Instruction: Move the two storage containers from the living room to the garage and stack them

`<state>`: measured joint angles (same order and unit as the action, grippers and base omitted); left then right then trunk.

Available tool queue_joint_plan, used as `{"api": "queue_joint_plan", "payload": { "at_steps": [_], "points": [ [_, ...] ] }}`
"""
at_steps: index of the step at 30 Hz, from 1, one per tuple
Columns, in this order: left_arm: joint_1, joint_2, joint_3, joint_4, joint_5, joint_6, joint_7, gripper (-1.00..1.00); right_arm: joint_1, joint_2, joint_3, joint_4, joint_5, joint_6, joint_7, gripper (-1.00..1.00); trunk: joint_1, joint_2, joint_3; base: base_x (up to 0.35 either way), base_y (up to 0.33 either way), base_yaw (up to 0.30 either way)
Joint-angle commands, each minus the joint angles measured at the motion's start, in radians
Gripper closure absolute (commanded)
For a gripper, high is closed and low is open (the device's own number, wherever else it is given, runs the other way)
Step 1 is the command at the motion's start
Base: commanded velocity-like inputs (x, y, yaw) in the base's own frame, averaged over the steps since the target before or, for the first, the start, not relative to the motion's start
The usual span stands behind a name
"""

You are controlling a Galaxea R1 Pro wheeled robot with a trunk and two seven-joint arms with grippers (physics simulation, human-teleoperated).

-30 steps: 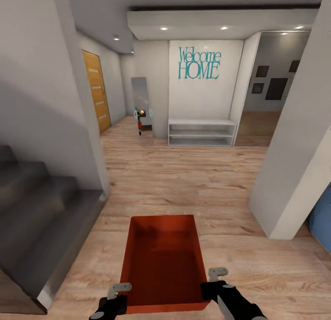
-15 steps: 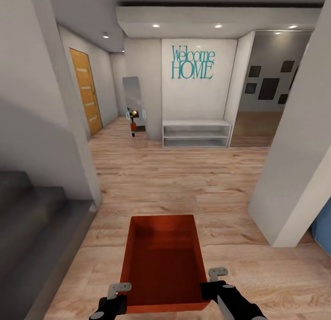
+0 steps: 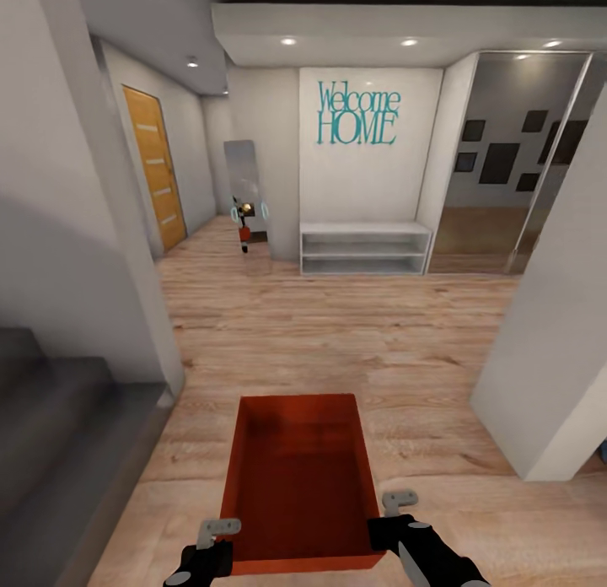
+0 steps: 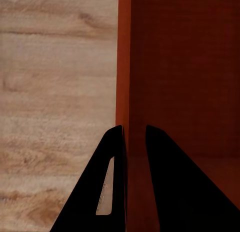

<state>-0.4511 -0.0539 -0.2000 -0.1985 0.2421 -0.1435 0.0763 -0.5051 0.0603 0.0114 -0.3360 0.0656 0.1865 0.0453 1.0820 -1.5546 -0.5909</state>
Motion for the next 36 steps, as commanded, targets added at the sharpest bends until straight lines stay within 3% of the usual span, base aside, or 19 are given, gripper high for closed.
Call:
{"api": "queue_joint_plan", "payload": {
  "at_steps": [1, 36],
  "points": [
    [0.0, 0.011, -0.002, -0.001, 0.005, -0.004, 0.008, 1.0, -0.001, -0.007, -0.021, -0.003, 0.015, 0.007, 0.002, 1.0, 0.001, 0.0, -0.001, 0.34, 0.08, 0.0],
    [0.0, 0.011, -0.002, -0.001, 0.005, -0.004, 0.008, 1.0, -0.001, -0.007, -0.021, -0.003, 0.012, 0.008, 0.002, 1.0, 0.001, 0.0, -0.001, 0.341, 0.08, -0.016]
  ]
}}
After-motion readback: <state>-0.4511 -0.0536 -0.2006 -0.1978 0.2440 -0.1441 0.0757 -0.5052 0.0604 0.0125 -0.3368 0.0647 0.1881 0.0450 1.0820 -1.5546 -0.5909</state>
